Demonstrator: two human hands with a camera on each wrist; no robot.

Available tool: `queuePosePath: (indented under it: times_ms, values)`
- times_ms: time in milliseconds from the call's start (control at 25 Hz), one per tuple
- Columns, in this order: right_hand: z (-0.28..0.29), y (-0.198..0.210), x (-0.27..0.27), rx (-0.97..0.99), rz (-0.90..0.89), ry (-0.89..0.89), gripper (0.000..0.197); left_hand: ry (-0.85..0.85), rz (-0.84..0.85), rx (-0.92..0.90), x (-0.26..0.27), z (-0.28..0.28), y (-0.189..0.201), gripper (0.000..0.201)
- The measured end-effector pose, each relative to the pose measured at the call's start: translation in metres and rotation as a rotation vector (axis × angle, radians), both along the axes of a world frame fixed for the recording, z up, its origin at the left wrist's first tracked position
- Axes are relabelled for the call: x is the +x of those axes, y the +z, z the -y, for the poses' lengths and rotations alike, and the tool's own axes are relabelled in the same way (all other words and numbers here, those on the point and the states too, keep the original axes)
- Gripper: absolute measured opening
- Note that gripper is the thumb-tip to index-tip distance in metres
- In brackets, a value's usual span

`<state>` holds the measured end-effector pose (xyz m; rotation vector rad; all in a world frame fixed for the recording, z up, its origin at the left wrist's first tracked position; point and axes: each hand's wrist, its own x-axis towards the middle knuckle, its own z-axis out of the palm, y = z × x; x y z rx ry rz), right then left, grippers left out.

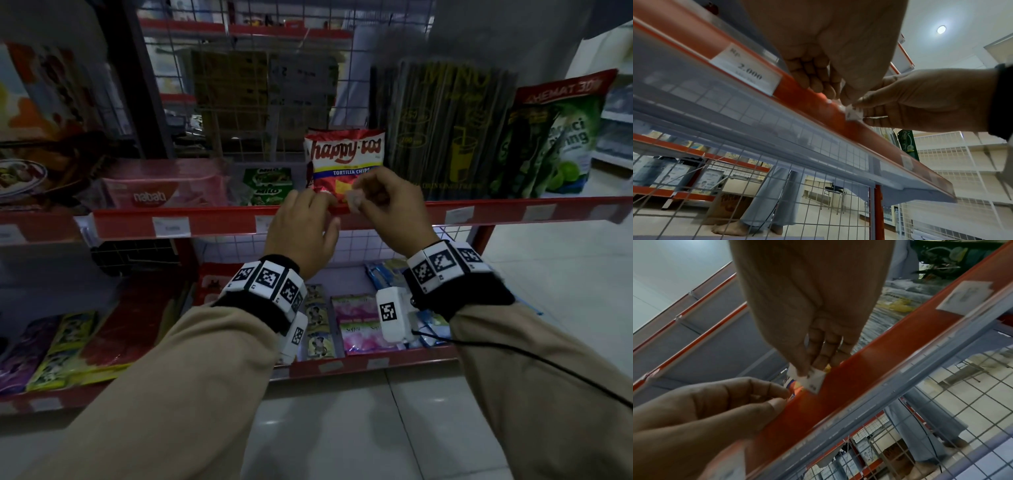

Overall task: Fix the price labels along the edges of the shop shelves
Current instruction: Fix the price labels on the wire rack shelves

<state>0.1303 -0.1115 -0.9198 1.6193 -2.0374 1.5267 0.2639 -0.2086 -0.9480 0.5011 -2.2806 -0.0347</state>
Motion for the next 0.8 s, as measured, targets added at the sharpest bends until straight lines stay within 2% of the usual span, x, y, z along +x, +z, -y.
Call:
queuePosePath:
  times_ms: [80,200,360,440,560,640,800]
  values:
    - [0.0,0.002,0.003,-0.127,0.111,0.004,0.016,0.0,-0.044,0.053,-0.002,-0.001,0.001,0.033]
    - [0.001,0.0,0.009,-0.201,0.311,0.072,0.009,0.003,-0.088,0.103,-0.008,-0.003,0.005,0.037]
    - [0.002,-0.011,0.012,-0.172,0.36,0.111,0.015,0.063,-0.045,0.097,-0.013,-0.003,0.007,0.025]
    - [0.002,-0.014,0.01,-0.131,0.306,0.106,0.021,0.12,0.019,0.067,-0.014,-0.004,0.007,0.022]
    - [0.0,-0.011,0.002,-0.039,-0.037,0.032,0.026,0.158,0.135,0.006,-0.014,-0.003,0.009,0.022]
    - [-0.001,-0.007,-0.004,-0.006,-0.208,0.005,0.02,0.139,0.155,-0.009,-0.012,-0.002,0.011,0.021]
    - [-0.003,-0.004,-0.016,-0.139,-0.102,-0.023,0.01,0.07,0.059,0.037,-0.01,0.0,0.012,0.022]
